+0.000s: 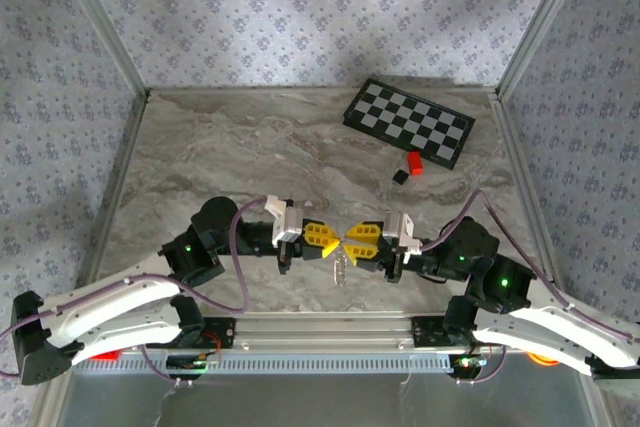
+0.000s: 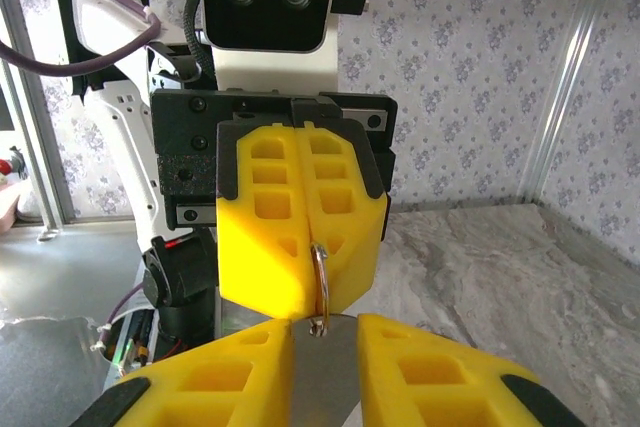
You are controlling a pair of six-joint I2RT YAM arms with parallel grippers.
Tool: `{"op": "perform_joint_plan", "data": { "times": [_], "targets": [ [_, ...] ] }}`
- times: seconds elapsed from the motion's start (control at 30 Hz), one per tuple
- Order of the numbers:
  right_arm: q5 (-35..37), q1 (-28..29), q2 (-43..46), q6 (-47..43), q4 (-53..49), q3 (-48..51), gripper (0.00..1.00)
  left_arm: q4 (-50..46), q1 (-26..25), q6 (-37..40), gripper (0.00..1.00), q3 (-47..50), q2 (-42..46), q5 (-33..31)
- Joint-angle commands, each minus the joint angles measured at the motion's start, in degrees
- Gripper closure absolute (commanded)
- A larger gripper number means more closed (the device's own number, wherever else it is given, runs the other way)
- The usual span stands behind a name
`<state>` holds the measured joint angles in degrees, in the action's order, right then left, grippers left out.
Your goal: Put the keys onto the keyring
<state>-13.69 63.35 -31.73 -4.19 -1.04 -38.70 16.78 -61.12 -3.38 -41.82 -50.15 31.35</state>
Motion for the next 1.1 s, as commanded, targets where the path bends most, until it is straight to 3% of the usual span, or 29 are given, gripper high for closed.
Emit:
{"op": "perform_joint_plan", "data": {
  "times": [0.0, 0.3, 0.5, 0.63, 0.7, 0.9, 1.07],
  "targets": [
    [0.0, -0.3, -0.1, 1.5, 3.5, 0.6, 0.78, 3.3, 0.2, -0.7, 1.00, 0.0, 0.5, 1.0],
    [-1.2, -0.4, -1.1, 3.0, 5.7, 1.6, 1.00, 1.6, 0.1, 0.3, 1.00, -0.3, 0.6, 0.6],
    [-0.8, -0.5, -1.6, 3.0, 5.7, 1.8, 1.00, -3.8, 0.2, 2.2, 0.99, -1.6, 1.4, -0.4],
    [0.6, -0.6, -2.1, 0.8, 0.7, -0.7, 1.00, -10.5, 0.1, 3.5, 0.71, -3.2, 3.0, -2.9],
    [1.1, -0.6, -2.4, -1.1, -3.7, -2.5, 1.00, -15.4, 0.2, 5.0, 0.65, -4.5, 4.2, -4.6],
    [1.2, -0.7, -5.7, -6.1, -15.3, -9.1, 1.00, -29.0, 0.2, 9.1, 0.65, -9.5, 6.2, -8.9],
    [0.0, -0.7, -8.4, -6.3, -16.5, -10.8, 1.00, -37.2, 0.2, 12.1, 0.66, -13.3, 5.0, -8.4]
  ]
}}
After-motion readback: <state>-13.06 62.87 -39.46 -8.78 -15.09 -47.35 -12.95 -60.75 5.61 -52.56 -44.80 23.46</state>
